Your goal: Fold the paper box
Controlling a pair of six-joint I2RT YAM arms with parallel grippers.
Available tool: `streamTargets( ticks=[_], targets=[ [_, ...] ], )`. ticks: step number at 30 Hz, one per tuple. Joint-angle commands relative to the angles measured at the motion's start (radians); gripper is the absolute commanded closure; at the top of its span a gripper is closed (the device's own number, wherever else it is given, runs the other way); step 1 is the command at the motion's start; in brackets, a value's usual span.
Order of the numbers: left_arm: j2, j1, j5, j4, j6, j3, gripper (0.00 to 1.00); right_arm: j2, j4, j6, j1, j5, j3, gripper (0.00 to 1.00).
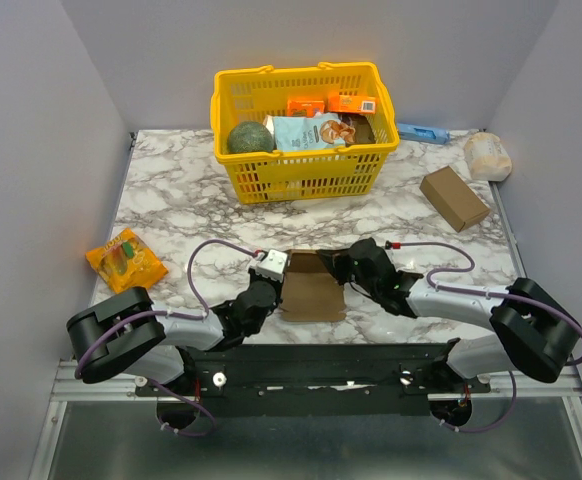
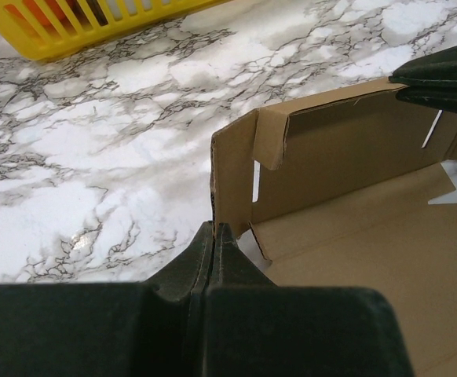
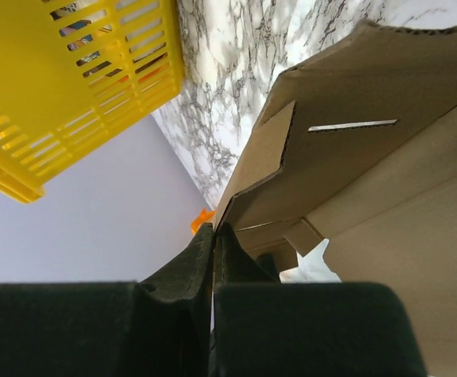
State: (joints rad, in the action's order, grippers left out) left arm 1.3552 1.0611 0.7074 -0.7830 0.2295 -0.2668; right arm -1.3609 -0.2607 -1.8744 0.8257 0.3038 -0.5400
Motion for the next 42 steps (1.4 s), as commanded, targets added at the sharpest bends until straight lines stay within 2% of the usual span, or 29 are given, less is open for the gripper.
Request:
streamTargets(
  ticks=[1, 13, 18, 23, 26, 30, 31, 33, 35, 36, 37, 40, 42],
  targets=[
    [-0.01, 0.005, 0.003, -0.104, -0.005, 0.021, 1.0, -0.032, 0.025, -0.005, 0.007, 0.057, 0.06, 0.9],
    [-0.008, 0.097, 0.049, -0.334, -0.16, 0.098, 1.0, -0.01, 0.011, -0.057, 0.007, 0.098, 0.097, 0.79],
    [-0.001, 0.119, 0.06, -0.357, -0.194, 0.1, 1.0, 0.006, 0.017, -0.069, 0.004, 0.119, 0.107, 0.73],
    [0.002, 0.134, 0.072, -0.371, -0.21, 0.1, 1.0, 0.009, 0.02, -0.071, 0.004, 0.132, 0.106, 0.72],
    [0.004, 0.134, 0.069, -0.368, -0.208, 0.1, 1.0, 0.006, 0.021, -0.072, 0.004, 0.13, 0.11, 0.75],
    [0.005, 0.134, 0.064, -0.349, -0.199, 0.089, 1.0, 0.011, 0.021, -0.042, 0.004, 0.13, 0.112, 0.91],
    [0.005, 0.132, 0.058, -0.345, -0.199, 0.087, 0.95, 0.013, 0.021, -0.034, 0.006, 0.132, 0.112, 0.92],
    [-0.001, 0.134, 0.028, -0.326, -0.199, 0.081, 0.9, 0.016, 0.021, -0.006, 0.004, 0.141, 0.115, 0.95],
    [-0.011, 0.134, -0.006, -0.303, -0.194, 0.077, 0.76, 0.022, 0.021, 0.017, 0.004, 0.15, 0.114, 0.96],
    [-0.031, 0.134, -0.032, -0.288, -0.19, 0.071, 0.66, 0.023, 0.021, 0.046, 0.004, 0.159, 0.115, 0.98],
    [-0.042, 0.134, -0.075, -0.259, -0.19, 0.066, 0.48, 0.025, 0.021, 0.06, 0.006, 0.164, 0.114, 0.98],
    [-0.122, 0.132, -0.159, -0.127, -0.171, 0.049, 0.24, 0.028, 0.006, 0.118, 0.004, 0.179, 0.118, 1.0],
    [-0.207, 0.128, -0.204, -0.014, -0.147, 0.041, 0.19, 0.026, -0.024, 0.147, 0.004, 0.178, 0.138, 1.0]
  ],
)
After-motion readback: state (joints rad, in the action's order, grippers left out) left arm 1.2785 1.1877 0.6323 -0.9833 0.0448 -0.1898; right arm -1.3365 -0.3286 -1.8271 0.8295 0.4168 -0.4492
